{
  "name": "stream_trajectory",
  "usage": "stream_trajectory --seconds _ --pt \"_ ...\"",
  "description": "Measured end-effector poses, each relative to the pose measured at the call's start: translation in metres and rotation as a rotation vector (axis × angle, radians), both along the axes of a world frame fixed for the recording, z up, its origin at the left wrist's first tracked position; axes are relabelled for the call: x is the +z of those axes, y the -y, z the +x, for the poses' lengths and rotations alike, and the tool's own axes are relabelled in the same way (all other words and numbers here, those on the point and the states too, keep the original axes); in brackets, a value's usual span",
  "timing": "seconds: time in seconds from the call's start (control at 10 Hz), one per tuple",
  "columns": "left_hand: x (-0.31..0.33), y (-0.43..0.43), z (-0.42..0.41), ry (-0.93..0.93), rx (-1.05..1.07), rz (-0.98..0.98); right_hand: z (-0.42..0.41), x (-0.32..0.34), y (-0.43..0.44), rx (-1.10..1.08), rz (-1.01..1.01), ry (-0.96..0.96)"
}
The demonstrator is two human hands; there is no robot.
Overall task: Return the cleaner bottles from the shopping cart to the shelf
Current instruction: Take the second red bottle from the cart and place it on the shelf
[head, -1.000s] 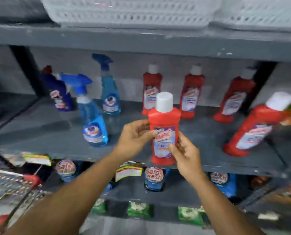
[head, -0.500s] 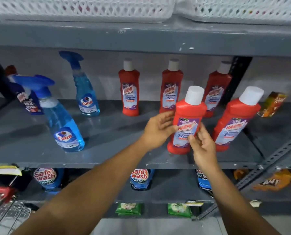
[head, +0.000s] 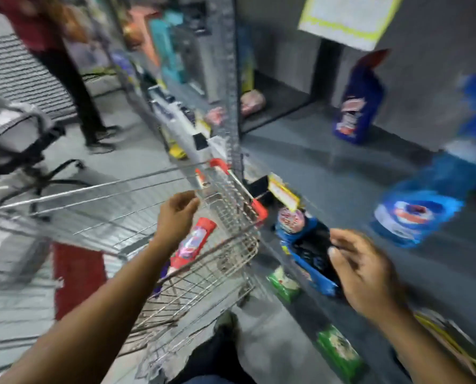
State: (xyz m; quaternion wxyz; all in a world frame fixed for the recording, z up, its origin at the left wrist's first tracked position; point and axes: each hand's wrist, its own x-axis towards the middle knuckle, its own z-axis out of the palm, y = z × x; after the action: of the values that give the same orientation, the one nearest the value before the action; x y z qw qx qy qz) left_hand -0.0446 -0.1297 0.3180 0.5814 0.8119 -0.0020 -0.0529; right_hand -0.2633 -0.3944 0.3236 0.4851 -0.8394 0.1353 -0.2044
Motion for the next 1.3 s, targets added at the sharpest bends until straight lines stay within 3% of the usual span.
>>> stream_trajectory --seconds 0.1,0.2,0.3,0.4,0.5,0.6,0.8,1.1,1.3 --pt "-0.039 -0.079 0.05 -0.27 0.22 0.043 0.112 0.008 -0.037 0.293 -0.044 -0.15" --pt "-0.084 -0.123 0.07 -0.52 0.283 0.032 0.223 -0.007 -0.079 0.505 -0.133 -0.391" --pt "-0.128 -0.129 0.077 -0.713 0.181 -0.029 0.315 -0.037 -0.129 0.694 -0.372 -0.551" --pt "-0.193 -0.111 0.078 -0.792 0.041 -0.074 0.388 -0.086 -0.175 0.898 -0.634 -0.666" --pt "-0.222 -0.09 0.08 -1.049 0.169 -0.316 0.433 -0.141 -0.201 1.037 -0.827 -0.755" --pt "-0.266 -0.07 0.089 -1.163 0.52 -0.643 0.463 -0.199 -0.215 1.178 -0.969 -0.859" --pt "-0.31 -0.065 0.097 -1.156 1.083 -1.045 0.495 -0.257 -0.22 1.315 -1.035 -0.939" --pt "-0.331 -0.074 0.084 -1.091 1.077 -1.202 0.491 -0.28 -0.211 1.34 -0.983 -1.155" --pt "-0.291 -0.094 0.092 -0.962 0.812 -1.063 0.47 -0.253 -0.182 1.293 -0.88 -1.169"
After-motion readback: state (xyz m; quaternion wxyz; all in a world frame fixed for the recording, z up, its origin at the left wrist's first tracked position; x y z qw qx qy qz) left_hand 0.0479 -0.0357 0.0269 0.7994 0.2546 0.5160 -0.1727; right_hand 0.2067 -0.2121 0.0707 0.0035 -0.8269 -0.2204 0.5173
